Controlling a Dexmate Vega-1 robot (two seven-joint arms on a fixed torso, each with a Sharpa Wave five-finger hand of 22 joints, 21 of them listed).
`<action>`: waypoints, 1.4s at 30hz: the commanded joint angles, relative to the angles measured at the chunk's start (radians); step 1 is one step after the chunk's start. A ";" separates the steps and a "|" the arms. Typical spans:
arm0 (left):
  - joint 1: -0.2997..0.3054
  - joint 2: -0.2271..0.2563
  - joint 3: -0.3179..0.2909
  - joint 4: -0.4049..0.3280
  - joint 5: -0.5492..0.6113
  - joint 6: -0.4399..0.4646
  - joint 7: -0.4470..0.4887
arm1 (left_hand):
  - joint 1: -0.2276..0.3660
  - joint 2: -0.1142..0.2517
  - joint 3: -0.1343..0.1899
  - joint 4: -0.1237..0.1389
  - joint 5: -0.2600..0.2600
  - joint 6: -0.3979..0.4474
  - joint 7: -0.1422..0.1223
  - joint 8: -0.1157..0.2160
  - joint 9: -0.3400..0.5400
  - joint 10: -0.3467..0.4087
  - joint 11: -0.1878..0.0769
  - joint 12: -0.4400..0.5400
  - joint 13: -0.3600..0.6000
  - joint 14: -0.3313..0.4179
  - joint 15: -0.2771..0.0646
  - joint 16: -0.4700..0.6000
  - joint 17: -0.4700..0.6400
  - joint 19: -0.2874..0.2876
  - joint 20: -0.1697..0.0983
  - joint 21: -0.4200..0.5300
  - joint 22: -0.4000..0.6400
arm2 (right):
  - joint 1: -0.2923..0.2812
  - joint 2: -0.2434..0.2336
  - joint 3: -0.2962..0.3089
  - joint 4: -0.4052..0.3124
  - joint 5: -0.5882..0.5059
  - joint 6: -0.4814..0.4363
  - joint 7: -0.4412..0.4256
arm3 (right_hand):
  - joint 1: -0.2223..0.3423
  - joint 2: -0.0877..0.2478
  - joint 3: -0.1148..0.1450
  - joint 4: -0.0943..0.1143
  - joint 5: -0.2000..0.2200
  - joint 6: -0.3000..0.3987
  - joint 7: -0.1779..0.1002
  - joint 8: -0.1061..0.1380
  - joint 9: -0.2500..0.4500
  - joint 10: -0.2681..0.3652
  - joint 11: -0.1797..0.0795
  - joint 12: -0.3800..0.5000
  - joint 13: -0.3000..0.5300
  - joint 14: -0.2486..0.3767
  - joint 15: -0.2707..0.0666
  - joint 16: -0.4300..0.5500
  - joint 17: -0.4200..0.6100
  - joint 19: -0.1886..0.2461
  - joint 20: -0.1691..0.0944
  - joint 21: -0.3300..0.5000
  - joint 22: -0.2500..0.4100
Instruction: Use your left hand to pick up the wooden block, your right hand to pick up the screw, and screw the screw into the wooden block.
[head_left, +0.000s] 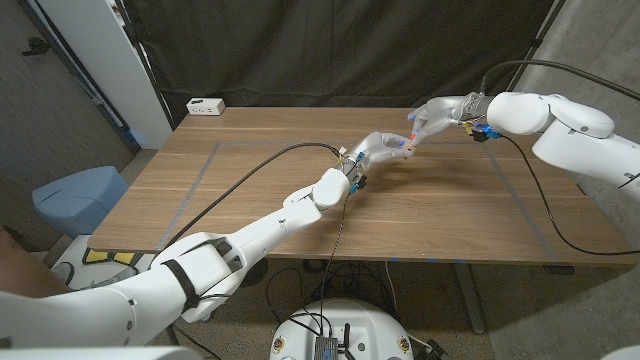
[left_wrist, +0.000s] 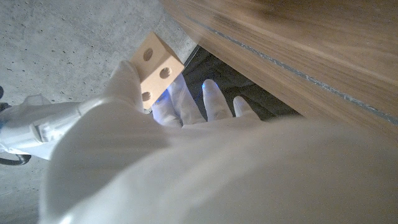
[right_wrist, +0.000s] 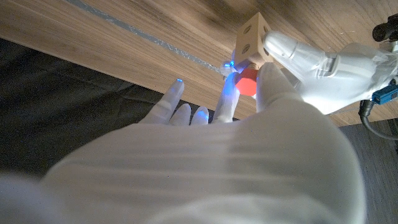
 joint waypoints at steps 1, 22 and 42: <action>0.006 0.003 -0.002 -0.009 0.003 0.003 0.004 | 0.048 0.053 0.013 0.007 0.005 0.071 0.016 0.008 0.005 0.011 -0.004 0.004 0.006 0.009 -0.098 -0.004 0.004 0.006 0.003 0.002 0.003 | -0.014 0.002 -0.003 -0.018 -0.028 -0.023 -0.023 | -0.013 0.001 -0.008 0.001 0.001 0.022 0.003 0.011 -0.001 0.016 0.003 0.009 0.002 0.016 -0.041 0.006 0.001 0.013 -0.042 0.000 0.002; 0.016 0.014 -0.003 -0.032 0.011 0.014 0.010 | 0.049 0.056 0.016 0.007 0.006 0.072 0.017 0.007 0.005 0.011 -0.004 0.003 0.007 0.009 -0.098 -0.005 0.005 0.007 0.001 0.002 0.003 | -0.018 0.014 -0.022 -0.044 -0.092 -0.054 -0.028 | -0.105 0.035 -0.042 0.044 0.006 0.102 0.022 0.028 -0.022 0.056 -0.002 0.005 0.002 0.038 -0.048 0.004 0.003 0.032 -0.042 -0.003 0.002; 0.023 0.021 -0.005 -0.049 0.018 0.018 0.014 | 0.051 0.056 0.020 0.005 0.007 0.077 0.022 0.008 0.005 0.017 -0.004 0.005 0.009 0.016 -0.097 -0.003 0.004 0.010 0.003 0.003 0.003 | -0.005 0.028 -0.049 -0.063 -0.178 -0.084 -0.004 | -0.185 0.047 -0.082 0.068 0.017 0.250 0.034 0.054 -0.057 0.110 -0.019 0.004 0.000 0.063 -0.055 -0.002 -0.001 0.050 -0.038 -0.006 0.002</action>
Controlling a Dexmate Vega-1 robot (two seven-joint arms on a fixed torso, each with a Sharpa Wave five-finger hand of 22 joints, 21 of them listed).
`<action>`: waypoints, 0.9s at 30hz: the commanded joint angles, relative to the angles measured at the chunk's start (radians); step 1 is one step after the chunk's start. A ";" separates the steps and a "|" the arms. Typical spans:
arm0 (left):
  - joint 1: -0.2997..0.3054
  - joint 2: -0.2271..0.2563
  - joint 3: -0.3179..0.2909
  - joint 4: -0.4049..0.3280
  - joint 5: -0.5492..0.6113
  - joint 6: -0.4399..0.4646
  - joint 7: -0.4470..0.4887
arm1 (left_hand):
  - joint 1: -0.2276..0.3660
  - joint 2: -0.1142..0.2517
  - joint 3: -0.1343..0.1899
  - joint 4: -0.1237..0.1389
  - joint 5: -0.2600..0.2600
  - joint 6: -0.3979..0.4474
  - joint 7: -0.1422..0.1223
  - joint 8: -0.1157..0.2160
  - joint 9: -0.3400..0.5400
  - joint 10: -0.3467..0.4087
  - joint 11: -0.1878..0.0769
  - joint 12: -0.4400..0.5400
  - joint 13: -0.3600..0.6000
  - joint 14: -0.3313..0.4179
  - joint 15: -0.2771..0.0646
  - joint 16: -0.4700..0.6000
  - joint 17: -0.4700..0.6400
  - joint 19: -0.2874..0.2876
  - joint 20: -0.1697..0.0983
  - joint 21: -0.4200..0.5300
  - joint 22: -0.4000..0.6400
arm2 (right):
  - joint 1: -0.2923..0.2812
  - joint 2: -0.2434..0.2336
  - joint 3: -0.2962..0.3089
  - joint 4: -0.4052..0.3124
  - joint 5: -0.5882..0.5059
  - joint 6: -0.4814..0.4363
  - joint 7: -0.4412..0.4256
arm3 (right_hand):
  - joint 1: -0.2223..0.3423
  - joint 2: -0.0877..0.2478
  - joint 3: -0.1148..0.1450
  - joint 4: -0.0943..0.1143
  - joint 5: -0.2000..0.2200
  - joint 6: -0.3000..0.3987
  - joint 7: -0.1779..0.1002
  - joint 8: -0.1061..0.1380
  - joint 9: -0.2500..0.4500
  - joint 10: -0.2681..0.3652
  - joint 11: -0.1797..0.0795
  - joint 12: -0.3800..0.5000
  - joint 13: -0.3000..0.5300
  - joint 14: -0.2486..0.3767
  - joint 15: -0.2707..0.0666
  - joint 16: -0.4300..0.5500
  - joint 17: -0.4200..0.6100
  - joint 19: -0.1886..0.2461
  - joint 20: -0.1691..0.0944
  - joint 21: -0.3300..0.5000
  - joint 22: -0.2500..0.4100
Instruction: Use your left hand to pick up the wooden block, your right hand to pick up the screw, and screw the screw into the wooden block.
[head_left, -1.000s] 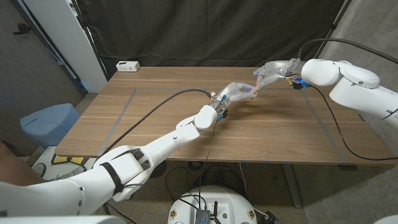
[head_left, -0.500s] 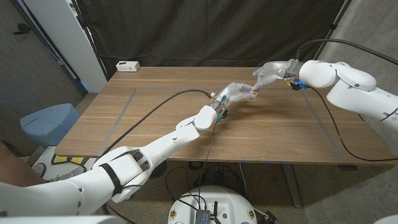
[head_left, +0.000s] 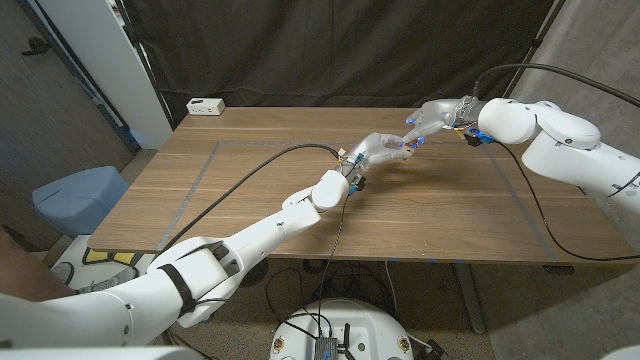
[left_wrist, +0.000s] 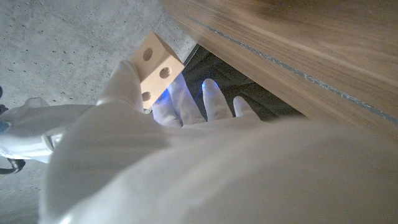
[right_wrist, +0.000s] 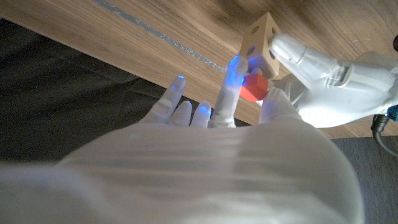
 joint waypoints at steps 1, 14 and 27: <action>0.005 0.005 -0.002 -0.011 0.004 0.003 0.004 | 0.050 0.057 0.015 0.009 0.006 0.077 0.022 0.006 0.005 0.007 -0.001 0.005 0.004 0.010 -0.103 -0.003 0.004 0.010 0.003 0.003 0.003 | 0.008 0.011 -0.016 -0.010 -0.071 -0.022 0.017 | -0.016 0.002 -0.009 0.003 0.006 0.040 0.003 0.013 -0.007 0.017 -0.008 0.005 0.000 0.015 -0.054 -0.003 0.002 0.009 -0.031 -0.002 0.002; 0.003 0.002 -0.002 -0.003 0.002 -0.001 0.003 | 0.050 0.057 0.018 0.009 0.007 0.085 0.020 0.008 0.005 0.012 0.000 0.006 0.005 0.013 -0.102 -0.003 0.004 0.014 0.000 0.004 0.003 | 0.002 0.026 -0.022 -0.015 -0.119 -0.047 0.010 | -0.052 0.007 -0.031 0.012 0.014 0.133 0.010 0.022 -0.032 0.051 -0.021 0.004 -0.001 0.031 -0.055 -0.004 0.001 0.016 -0.031 -0.003 0.002; -0.005 -0.006 -0.003 0.024 -0.003 -0.014 0.006 | 0.050 0.058 0.019 0.009 0.007 0.086 0.022 0.008 0.005 0.015 0.000 0.007 0.006 0.012 -0.103 -0.003 0.005 0.015 0.000 0.004 0.003 | 0.003 0.050 -0.030 -0.008 -0.150 -0.063 -0.003 | -0.098 0.000 -0.061 0.025 0.018 0.212 0.021 0.022 -0.048 0.096 -0.023 0.006 -0.002 0.051 -0.059 -0.004 0.001 0.025 -0.030 -0.003 0.003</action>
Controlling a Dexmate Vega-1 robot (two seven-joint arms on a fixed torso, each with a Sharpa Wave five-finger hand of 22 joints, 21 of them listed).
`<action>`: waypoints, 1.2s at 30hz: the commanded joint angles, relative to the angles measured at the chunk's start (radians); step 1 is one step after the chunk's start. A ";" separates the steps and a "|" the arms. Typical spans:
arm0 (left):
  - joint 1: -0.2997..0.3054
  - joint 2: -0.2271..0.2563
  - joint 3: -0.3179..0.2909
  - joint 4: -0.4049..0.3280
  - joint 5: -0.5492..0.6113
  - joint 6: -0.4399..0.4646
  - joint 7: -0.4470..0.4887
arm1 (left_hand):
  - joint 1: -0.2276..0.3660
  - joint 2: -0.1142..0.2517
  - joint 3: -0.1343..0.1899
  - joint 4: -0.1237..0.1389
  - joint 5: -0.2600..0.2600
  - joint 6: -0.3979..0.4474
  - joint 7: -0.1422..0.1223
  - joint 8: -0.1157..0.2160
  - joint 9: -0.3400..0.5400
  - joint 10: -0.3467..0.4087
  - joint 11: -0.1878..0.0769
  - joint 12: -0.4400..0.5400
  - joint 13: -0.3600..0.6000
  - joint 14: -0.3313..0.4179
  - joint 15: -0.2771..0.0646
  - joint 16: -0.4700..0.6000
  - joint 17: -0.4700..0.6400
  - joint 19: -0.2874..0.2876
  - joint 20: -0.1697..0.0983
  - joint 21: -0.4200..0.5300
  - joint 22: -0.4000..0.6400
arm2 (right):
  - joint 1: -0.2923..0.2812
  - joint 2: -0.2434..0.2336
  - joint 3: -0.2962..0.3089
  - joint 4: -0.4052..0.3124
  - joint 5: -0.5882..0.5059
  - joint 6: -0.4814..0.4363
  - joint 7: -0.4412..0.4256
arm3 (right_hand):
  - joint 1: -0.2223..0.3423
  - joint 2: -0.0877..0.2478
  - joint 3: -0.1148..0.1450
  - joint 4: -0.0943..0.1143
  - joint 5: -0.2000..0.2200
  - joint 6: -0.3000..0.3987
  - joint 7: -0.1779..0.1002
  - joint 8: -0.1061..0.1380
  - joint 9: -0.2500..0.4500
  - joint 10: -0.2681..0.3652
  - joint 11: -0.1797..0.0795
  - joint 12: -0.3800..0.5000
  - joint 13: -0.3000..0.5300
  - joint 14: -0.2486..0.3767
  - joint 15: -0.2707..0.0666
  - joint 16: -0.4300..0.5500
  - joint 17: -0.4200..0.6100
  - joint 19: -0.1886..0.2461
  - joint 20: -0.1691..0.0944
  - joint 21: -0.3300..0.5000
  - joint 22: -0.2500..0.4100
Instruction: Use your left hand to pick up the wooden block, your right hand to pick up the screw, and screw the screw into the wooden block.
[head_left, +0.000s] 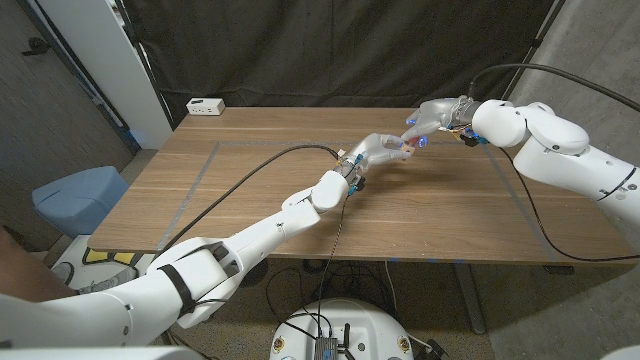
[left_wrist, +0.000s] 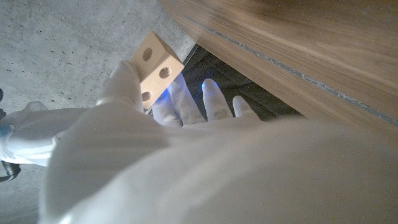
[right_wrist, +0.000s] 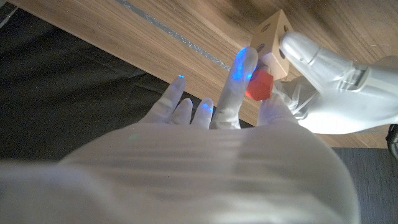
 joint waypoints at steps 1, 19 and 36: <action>-0.009 -0.007 -0.002 0.023 -0.005 -0.015 0.003 | 0.048 0.061 0.019 0.009 0.004 0.085 0.022 0.008 0.005 0.007 0.000 0.010 0.006 0.009 -0.099 -0.003 0.005 0.004 0.000 0.004 0.003 | -0.001 0.021 -0.006 0.007 -0.030 -0.013 -0.015 | -0.039 -0.015 -0.025 0.011 0.003 0.024 0.008 -0.003 -0.003 0.026 0.005 0.006 0.003 0.018 -0.056 0.000 0.001 0.015 -0.028 0.001 0.003; -0.015 -0.012 -0.002 0.041 -0.011 -0.027 0.002 | 0.046 0.062 0.022 0.010 0.005 0.085 0.021 0.007 0.005 0.008 -0.001 0.009 0.007 0.011 -0.099 -0.003 0.005 0.005 -0.001 0.004 0.003 | 0.009 0.037 -0.017 0.018 -0.036 -0.019 -0.004 | -0.123 -0.067 -0.083 0.038 0.012 0.005 0.017 -0.042 -0.006 0.031 0.028 -0.005 0.004 0.025 -0.052 -0.008 0.000 0.019 -0.016 -0.001 0.003; -0.019 -0.013 -0.002 0.050 -0.012 -0.036 0.000 | 0.046 0.061 0.024 0.009 0.005 0.082 0.023 0.005 0.005 0.006 0.000 0.007 0.008 0.011 -0.099 -0.005 0.004 0.005 -0.001 0.004 0.003 | 0.028 0.036 -0.025 0.019 -0.044 -0.015 0.029 | -0.198 -0.116 -0.140 0.064 0.035 -0.081 0.016 -0.108 -0.003 0.009 0.055 -0.020 0.005 0.022 -0.027 -0.016 -0.001 0.012 -0.001 -0.004 0.003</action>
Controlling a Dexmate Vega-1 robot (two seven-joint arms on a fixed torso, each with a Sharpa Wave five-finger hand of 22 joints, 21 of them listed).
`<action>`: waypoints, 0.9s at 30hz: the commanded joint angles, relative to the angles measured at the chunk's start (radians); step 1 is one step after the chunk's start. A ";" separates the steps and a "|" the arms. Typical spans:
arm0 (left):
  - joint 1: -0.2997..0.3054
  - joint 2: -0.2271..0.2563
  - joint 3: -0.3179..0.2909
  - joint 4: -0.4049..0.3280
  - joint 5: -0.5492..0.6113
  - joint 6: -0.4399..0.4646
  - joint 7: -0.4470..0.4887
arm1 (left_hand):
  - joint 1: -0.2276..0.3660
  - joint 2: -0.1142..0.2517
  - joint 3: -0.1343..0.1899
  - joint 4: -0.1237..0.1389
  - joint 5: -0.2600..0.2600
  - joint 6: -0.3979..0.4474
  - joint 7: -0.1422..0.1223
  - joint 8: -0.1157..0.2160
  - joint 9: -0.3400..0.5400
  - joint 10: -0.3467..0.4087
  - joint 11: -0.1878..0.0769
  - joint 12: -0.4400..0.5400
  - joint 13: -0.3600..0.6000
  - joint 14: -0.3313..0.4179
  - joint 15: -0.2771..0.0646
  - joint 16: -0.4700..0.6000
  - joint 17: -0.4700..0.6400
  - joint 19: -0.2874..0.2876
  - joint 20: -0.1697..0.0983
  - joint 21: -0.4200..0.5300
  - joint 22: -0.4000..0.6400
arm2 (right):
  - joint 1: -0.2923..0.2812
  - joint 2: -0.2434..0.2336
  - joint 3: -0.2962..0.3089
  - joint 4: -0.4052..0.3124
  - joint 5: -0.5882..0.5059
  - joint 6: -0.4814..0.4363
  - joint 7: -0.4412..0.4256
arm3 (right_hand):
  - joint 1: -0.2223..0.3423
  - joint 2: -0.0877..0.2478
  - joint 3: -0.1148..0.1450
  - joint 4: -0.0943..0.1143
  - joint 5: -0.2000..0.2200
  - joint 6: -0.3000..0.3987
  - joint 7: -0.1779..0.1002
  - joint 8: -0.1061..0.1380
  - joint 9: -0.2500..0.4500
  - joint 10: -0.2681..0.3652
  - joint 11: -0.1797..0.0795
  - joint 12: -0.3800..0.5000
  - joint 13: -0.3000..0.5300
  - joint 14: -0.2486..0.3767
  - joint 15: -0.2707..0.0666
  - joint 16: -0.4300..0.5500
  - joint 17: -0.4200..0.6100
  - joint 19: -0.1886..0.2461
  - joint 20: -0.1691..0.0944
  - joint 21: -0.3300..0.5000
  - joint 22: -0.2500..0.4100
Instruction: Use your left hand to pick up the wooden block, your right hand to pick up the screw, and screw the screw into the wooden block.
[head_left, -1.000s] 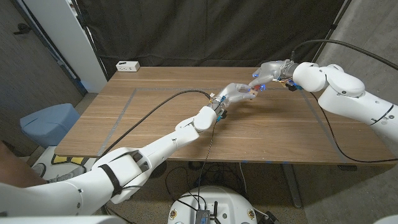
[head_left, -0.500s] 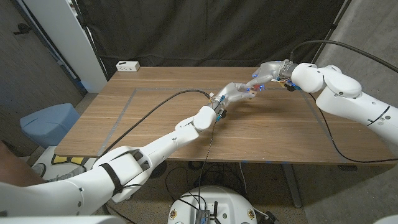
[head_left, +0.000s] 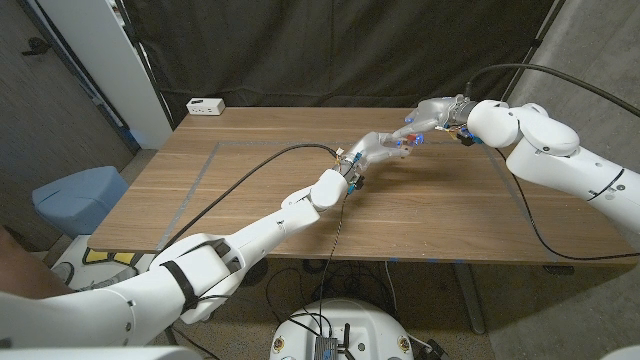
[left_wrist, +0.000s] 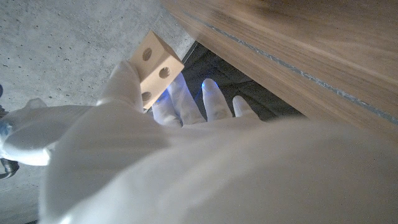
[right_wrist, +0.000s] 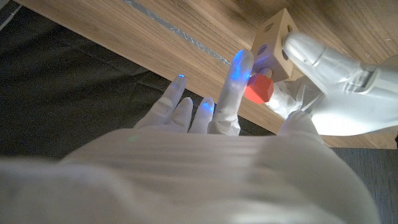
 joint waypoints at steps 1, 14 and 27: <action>-0.003 -0.001 0.000 0.005 -0.002 -0.006 -0.002 | 0.050 0.057 0.020 0.014 0.005 0.081 0.025 0.005 0.004 0.004 -0.002 0.006 0.005 0.008 -0.095 -0.005 0.004 0.005 0.000 0.004 0.003 | 0.013 0.002 -0.008 0.003 -0.007 0.001 0.025 | -0.015 -0.009 -0.012 0.004 0.011 -0.032 0.003 -0.022 0.004 -0.006 0.008 -0.004 0.002 0.003 -0.028 -0.002 -0.002 0.001 0.000 -0.001 0.003; -0.002 -0.002 0.001 0.004 -0.001 -0.005 -0.004 | 0.048 0.058 0.020 0.014 0.005 0.080 0.024 0.004 0.004 0.003 -0.002 0.005 0.006 0.007 -0.094 -0.004 0.006 0.004 0.000 0.003 0.003 | 0.010 -0.016 0.010 -0.005 0.028 0.010 0.053 | 0.020 -0.008 -0.022 -0.015 0.050 -0.221 -0.015 -0.126 0.014 -0.079 0.037 -0.015 0.004 -0.020 -0.021 -0.012 -0.007 -0.009 0.008 -0.001 0.003; 0.001 -0.001 0.002 -0.001 0.001 0.000 -0.001 | 0.048 0.057 0.021 0.014 0.005 0.079 0.024 0.003 0.004 0.002 -0.002 0.004 0.006 0.007 -0.094 -0.005 0.006 0.004 0.000 0.003 0.003 | 0.016 -0.047 0.034 -0.012 0.082 0.045 0.083 | 0.113 0.021 0.002 -0.068 0.068 -0.374 -0.023 -0.209 0.025 -0.184 0.049 -0.018 0.005 -0.083 -0.004 -0.019 -0.009 -0.049 0.025 -0.006 0.003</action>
